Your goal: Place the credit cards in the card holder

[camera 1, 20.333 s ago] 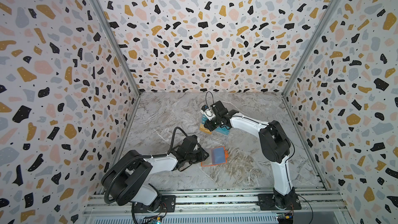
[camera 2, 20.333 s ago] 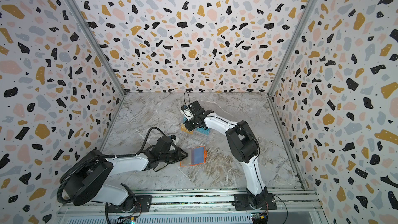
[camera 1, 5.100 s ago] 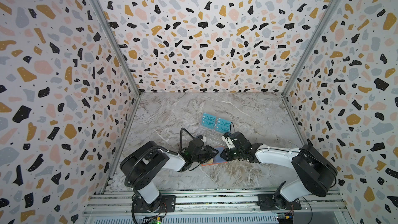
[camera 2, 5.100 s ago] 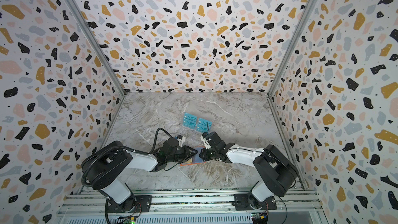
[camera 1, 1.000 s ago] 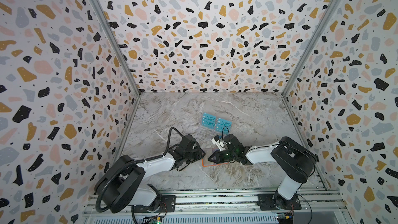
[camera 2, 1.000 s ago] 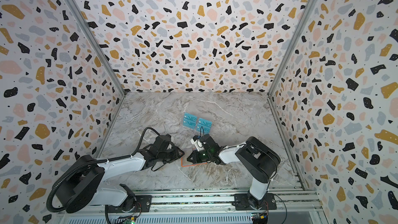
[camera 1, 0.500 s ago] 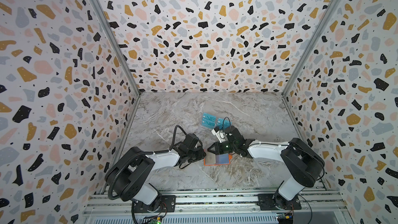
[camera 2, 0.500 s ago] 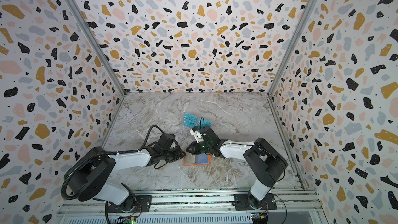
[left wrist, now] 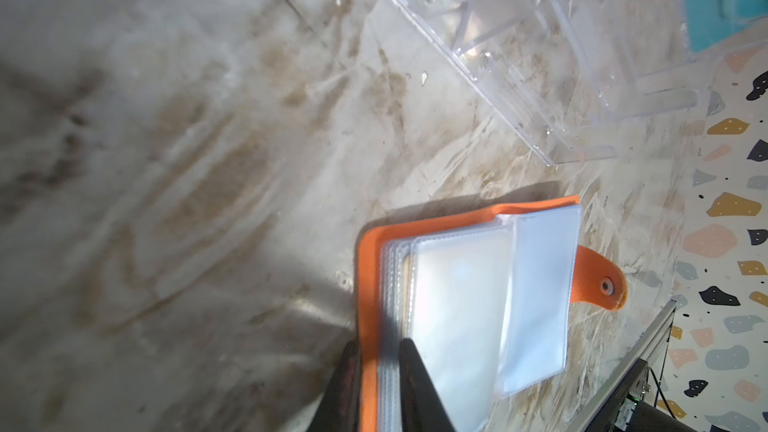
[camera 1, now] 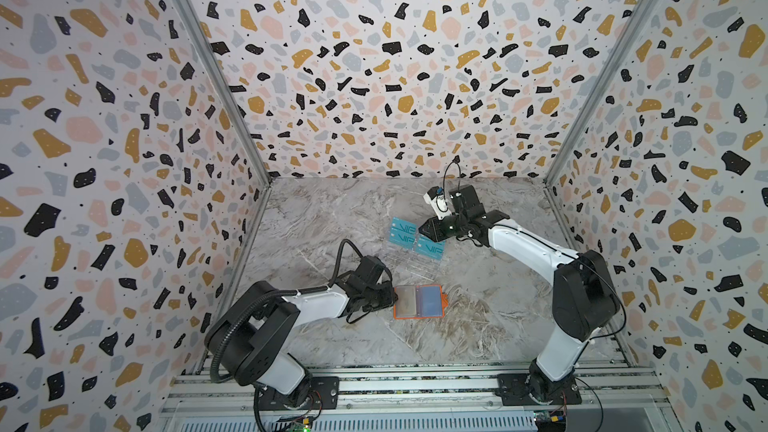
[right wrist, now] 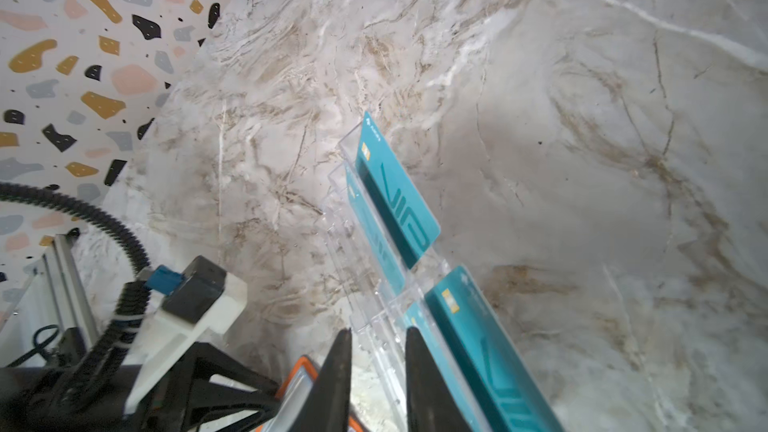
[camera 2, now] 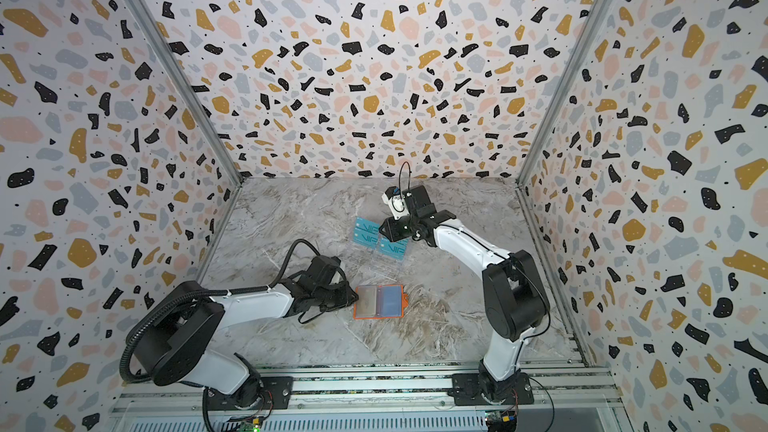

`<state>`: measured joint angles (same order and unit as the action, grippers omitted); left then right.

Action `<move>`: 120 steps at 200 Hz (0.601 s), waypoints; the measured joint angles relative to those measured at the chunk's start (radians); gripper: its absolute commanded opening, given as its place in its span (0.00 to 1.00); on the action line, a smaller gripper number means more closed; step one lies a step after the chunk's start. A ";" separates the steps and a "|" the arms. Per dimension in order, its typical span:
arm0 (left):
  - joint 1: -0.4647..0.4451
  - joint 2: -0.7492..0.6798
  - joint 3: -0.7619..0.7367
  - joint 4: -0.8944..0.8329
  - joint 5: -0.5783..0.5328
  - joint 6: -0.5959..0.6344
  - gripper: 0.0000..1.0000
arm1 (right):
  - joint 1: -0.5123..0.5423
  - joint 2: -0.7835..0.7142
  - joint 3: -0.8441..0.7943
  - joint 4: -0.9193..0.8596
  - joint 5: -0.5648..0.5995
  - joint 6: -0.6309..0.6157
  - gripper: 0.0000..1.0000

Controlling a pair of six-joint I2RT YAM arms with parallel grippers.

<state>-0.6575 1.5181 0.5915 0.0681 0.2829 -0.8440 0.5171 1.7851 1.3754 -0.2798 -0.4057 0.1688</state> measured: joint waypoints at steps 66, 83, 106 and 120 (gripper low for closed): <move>0.000 0.000 0.000 0.002 0.001 0.000 0.21 | -0.005 0.079 0.084 -0.144 0.049 -0.135 0.32; 0.000 0.001 0.000 0.003 0.002 0.000 0.21 | -0.005 0.086 0.090 -0.159 0.062 -0.155 0.33; 0.000 0.004 0.000 0.009 0.004 0.000 0.21 | -0.005 0.095 0.090 -0.177 0.063 -0.172 0.33; 0.000 0.005 0.000 0.012 0.005 -0.001 0.22 | -0.002 0.098 0.090 -0.182 0.062 -0.178 0.34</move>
<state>-0.6575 1.5234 0.5915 0.0803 0.2874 -0.8448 0.5156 1.8832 1.4654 -0.4622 -0.3435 -0.0093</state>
